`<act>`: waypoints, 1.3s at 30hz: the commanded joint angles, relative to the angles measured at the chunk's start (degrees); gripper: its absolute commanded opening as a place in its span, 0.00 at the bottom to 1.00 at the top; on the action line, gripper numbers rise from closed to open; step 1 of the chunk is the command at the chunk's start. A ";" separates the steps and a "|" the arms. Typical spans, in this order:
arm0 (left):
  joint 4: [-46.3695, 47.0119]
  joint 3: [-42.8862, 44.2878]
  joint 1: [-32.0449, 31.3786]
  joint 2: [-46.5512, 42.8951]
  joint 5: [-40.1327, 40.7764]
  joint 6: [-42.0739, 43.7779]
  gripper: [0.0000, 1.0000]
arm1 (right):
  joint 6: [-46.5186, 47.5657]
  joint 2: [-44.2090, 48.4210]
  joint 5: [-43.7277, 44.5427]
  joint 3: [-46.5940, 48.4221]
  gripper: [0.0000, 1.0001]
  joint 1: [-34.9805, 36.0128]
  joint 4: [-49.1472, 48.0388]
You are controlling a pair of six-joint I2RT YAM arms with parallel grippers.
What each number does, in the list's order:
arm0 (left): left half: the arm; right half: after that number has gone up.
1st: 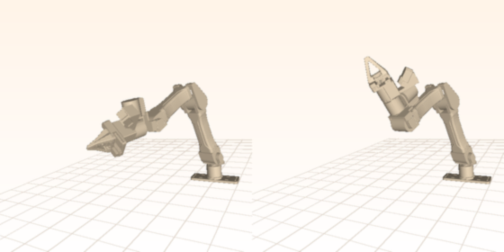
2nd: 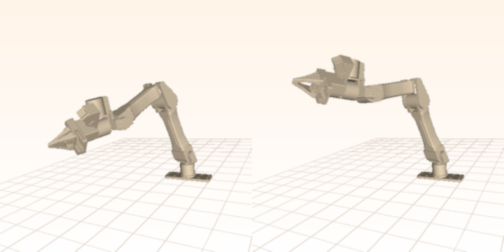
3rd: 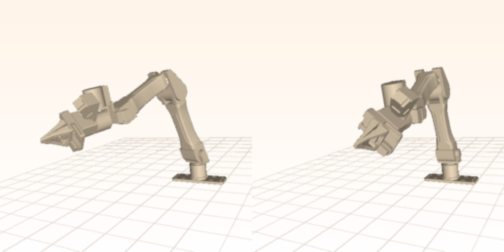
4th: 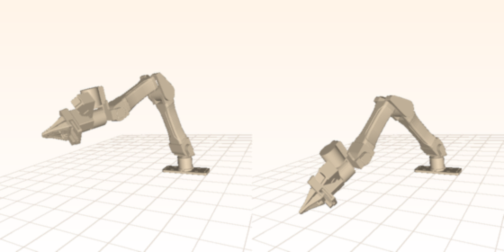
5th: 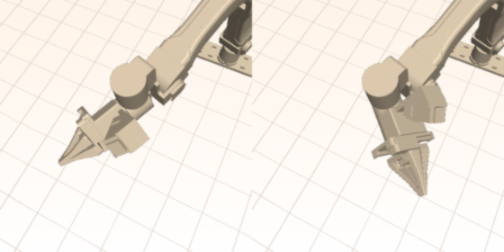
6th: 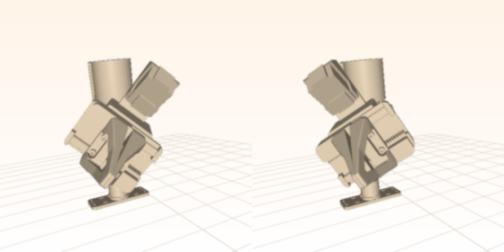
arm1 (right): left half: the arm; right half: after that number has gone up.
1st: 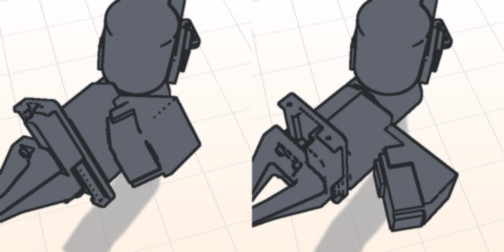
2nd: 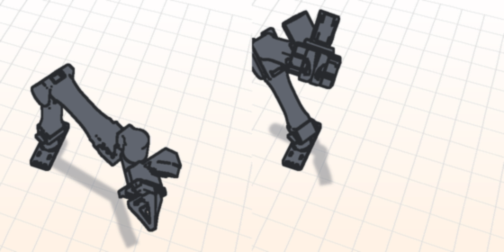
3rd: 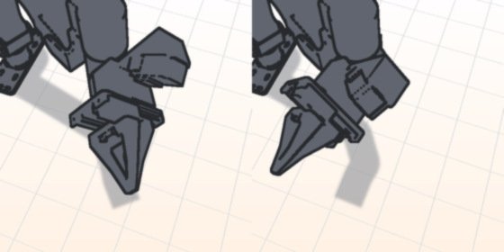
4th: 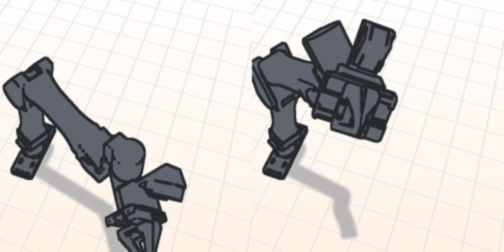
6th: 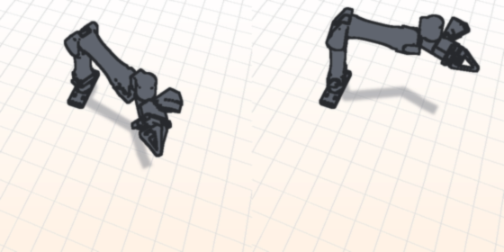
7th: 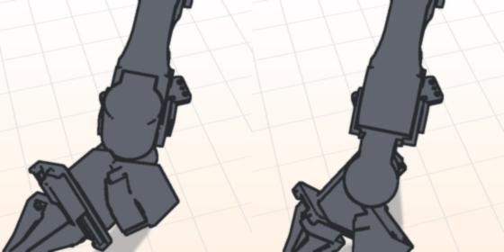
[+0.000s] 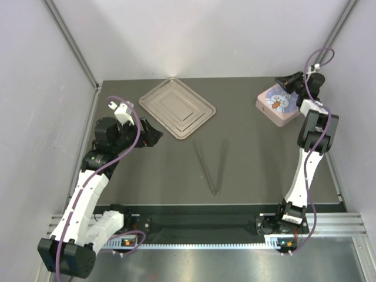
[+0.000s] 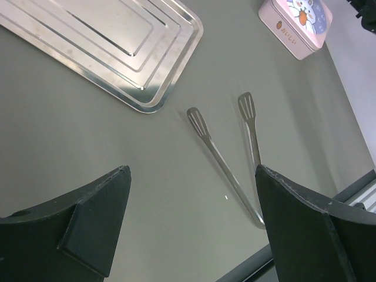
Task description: Pack the chocolate
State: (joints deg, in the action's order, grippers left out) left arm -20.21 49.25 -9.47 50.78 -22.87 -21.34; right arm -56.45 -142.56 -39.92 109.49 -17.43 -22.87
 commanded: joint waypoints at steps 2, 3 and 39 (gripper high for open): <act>2.89 -0.30 0.33 -0.34 -0.33 -0.37 0.92 | 3.35 3.61 5.37 0.55 0.00 -0.24 1.15; 2.98 -0.30 0.33 -0.25 -0.33 -0.37 0.92 | 4.23 2.56 7.21 0.55 0.00 -0.24 1.86; 6.23 -2.50 0.86 -0.25 -0.86 -0.80 0.92 | 34.20 58.09 34.11 -32.23 0.40 12.33 35.09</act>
State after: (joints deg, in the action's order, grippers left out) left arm -18.26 47.22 -8.97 51.16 -23.14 -22.35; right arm -27.81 -88.31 -15.09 80.99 -4.80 8.54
